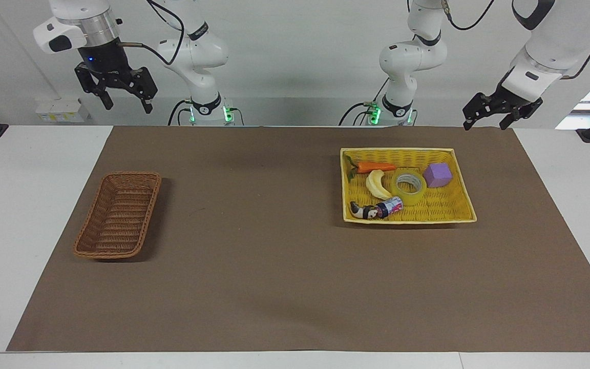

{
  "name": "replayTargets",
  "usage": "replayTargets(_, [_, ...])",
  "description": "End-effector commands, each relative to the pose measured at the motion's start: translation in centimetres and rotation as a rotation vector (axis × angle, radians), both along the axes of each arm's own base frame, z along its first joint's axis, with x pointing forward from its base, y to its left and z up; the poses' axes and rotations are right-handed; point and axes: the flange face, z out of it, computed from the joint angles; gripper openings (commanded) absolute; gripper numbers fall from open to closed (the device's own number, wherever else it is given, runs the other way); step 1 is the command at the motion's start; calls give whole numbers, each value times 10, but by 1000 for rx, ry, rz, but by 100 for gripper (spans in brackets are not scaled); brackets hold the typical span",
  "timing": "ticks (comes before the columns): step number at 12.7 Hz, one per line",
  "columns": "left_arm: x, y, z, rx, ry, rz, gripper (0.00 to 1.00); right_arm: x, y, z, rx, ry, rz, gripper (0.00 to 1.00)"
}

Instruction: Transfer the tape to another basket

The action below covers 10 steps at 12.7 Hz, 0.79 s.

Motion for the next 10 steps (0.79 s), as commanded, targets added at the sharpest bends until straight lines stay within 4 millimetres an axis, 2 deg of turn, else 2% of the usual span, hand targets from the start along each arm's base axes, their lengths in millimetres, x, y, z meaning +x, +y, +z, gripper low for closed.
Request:
replayTargets(1, [-4, -7, 3, -2, -55, -9, 100, -7, -5, 0, 13, 2, 15, 100])
replayTargets(2, [-3, -13, 3, -3, -69, -24, 100, -9, -4, -1, 15, 12, 16, 100])
replayTargets(10, [-5, -16, -1, -2, -82, -34, 100, -8, -6, -2, 14, 10, 16, 100])
